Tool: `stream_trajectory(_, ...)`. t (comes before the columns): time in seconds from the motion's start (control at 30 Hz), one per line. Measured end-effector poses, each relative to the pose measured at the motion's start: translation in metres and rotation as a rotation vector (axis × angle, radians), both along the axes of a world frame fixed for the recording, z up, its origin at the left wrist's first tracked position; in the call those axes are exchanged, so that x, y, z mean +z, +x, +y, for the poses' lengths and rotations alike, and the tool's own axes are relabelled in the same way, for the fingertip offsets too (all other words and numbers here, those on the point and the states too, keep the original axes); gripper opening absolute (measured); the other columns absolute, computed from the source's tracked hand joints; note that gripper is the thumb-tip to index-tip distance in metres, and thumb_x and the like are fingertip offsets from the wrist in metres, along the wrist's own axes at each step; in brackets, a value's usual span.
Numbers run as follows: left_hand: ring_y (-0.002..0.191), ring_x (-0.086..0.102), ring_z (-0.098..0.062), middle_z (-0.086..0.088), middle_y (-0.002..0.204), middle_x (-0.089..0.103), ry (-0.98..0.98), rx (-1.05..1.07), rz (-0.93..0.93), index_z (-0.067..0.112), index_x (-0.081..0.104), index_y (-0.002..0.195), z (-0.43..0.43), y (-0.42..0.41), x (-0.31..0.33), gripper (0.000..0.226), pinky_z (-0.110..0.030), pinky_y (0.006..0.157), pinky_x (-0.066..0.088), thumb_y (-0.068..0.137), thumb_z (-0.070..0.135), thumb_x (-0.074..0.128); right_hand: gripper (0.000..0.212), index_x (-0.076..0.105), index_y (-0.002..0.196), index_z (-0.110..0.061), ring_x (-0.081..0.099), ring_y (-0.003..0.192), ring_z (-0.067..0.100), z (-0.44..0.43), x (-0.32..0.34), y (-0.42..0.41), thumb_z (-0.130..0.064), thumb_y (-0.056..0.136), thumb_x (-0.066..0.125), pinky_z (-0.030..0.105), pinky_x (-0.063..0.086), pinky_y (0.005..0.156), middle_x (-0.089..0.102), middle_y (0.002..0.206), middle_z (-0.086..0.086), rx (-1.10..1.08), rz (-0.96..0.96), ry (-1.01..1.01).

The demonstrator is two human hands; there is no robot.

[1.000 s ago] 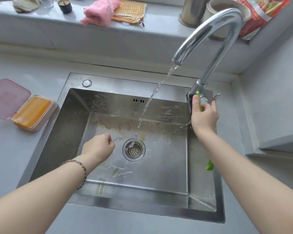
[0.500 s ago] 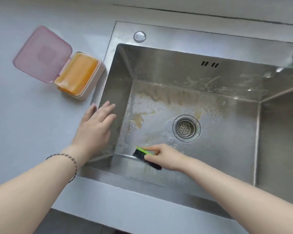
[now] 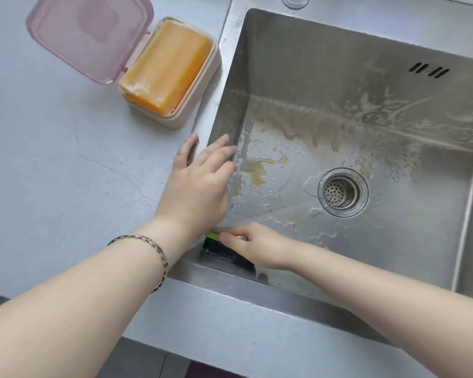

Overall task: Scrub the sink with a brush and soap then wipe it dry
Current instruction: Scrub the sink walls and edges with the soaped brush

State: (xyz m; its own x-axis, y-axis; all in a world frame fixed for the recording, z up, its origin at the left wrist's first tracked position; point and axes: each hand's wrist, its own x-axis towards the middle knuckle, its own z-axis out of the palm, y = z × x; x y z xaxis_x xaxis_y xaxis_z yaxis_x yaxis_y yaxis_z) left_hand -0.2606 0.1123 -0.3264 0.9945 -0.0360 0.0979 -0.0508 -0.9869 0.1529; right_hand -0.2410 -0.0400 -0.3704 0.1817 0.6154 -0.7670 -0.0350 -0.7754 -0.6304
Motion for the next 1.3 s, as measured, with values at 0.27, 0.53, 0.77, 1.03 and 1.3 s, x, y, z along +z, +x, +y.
stream_trajectory(0.27,0.114,0.059,-0.021,-0.005,0.106,0.068,-0.052,0.002,-0.078,0.008,0.066,0.078,0.002,0.000,-0.003,0.028,-0.045,0.106,0.021,0.071,0.006,0.039,0.034,0.061,0.122,-0.035,0.059,0.088,0.014,0.006,-0.009,0.006,-0.045,0.091,0.053,0.018,0.040,0.076,0.067,0.096,-0.005,0.015,-0.113,-0.128)
stream_trajectory(0.53,0.114,0.059,-0.020,-0.004,0.101,0.069,-0.082,-0.004,-0.104,0.007,0.065,0.077,0.003,-0.003,-0.003,0.022,-0.044,0.106,0.023,0.068,0.002,0.045,0.036,0.054,0.131,-0.031,0.045,0.049,0.004,-0.015,-0.005,0.013,-0.034,0.095,0.048,0.002,0.035,0.047,0.043,0.058,-0.019,0.055,-0.047,-0.135)
stream_trajectory(0.77,0.113,0.059,-0.019,-0.003,0.098,0.068,-0.113,0.017,-0.088,0.008,0.064,0.075,0.003,-0.001,0.001,0.024,-0.042,0.107,0.023,0.069,0.003,0.041,0.047,0.045,0.051,-0.021,0.045,0.062,0.024,-0.036,-0.020,0.013,-0.038,0.095,0.047,0.028,0.033,0.056,0.040,0.050,-0.001,0.176,-0.311,-0.341)
stream_trajectory(1.03,0.111,0.061,-0.019,-0.003,0.095,0.068,-0.139,0.020,-0.084,0.008,0.063,0.072,0.003,-0.001,0.001,0.026,-0.042,0.106,0.026,0.069,0.002,0.038,0.031,0.059,0.123,-0.039,0.041,0.069,0.015,-0.002,-0.015,0.008,-0.042,0.095,0.046,0.021,0.032,0.052,0.038,0.054,-0.018,0.182,-0.302,-0.117)
stream_trajectory(1.3,0.124,0.046,-0.023,-0.011,0.118,0.062,-0.316,0.135,-0.130,0.003,0.065,0.091,0.005,-0.001,0.003,0.038,-0.039,0.105,0.028,0.071,0.001,0.033,0.039,0.061,0.125,-0.020,0.058,0.107,0.010,0.005,-0.040,0.012,-0.033,0.088,0.062,0.012,0.038,0.077,0.064,0.123,-0.004,0.044,-0.160,-0.096)
